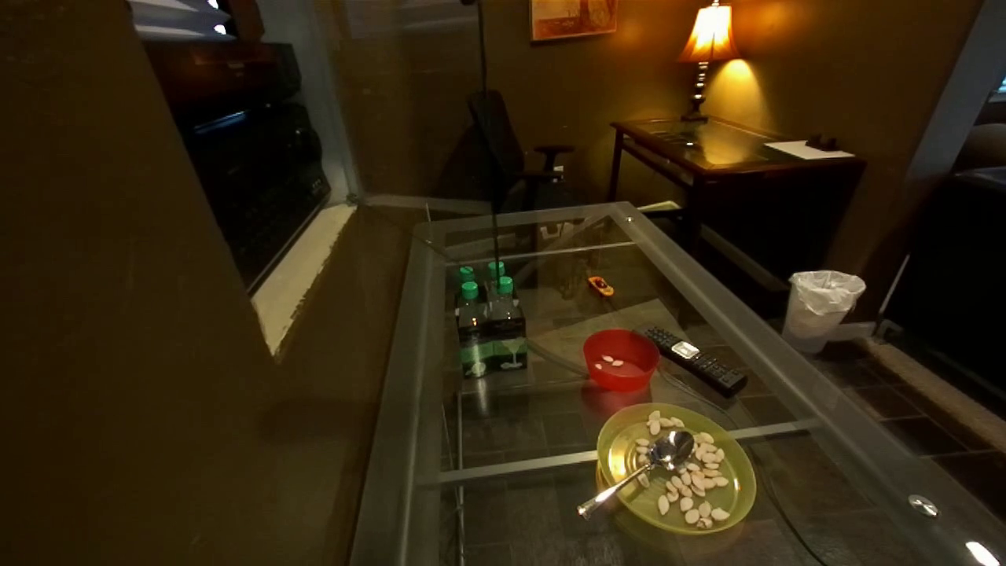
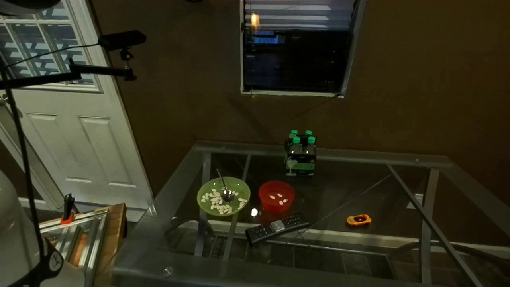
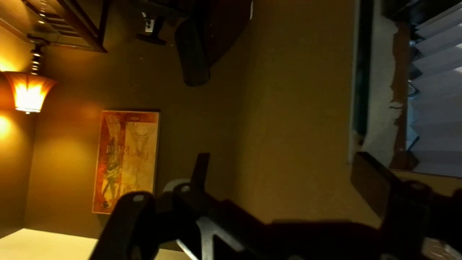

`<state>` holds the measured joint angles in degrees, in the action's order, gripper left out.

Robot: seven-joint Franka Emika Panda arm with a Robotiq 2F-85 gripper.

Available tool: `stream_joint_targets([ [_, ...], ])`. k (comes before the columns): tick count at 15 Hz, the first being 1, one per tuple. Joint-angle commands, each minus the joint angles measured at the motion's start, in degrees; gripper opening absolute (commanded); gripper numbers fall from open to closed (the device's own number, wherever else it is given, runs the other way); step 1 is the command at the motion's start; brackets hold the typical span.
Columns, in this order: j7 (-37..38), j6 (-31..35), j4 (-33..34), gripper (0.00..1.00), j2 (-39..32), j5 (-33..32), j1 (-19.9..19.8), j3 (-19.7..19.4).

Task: Open the glass door.

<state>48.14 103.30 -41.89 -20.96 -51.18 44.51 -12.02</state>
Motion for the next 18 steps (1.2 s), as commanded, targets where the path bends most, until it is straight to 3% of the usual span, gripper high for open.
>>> stream_joint_targets([
  [1, 1.74, -0.84, -7.28, 1.00, 5.11, -1.15, -0.71, -1.32],
  [9, 5.20, 4.44, -20.92, 1.00, 13.35, -2.59, -3.62, -4.10],
  [13, 7.44, 1.52, -25.52, 1.00, 17.91, 0.12, -2.95, -3.84],
  [18, 7.41, 2.56, -28.81, 1.00, 23.62, 0.59, -1.65, -2.34],
])
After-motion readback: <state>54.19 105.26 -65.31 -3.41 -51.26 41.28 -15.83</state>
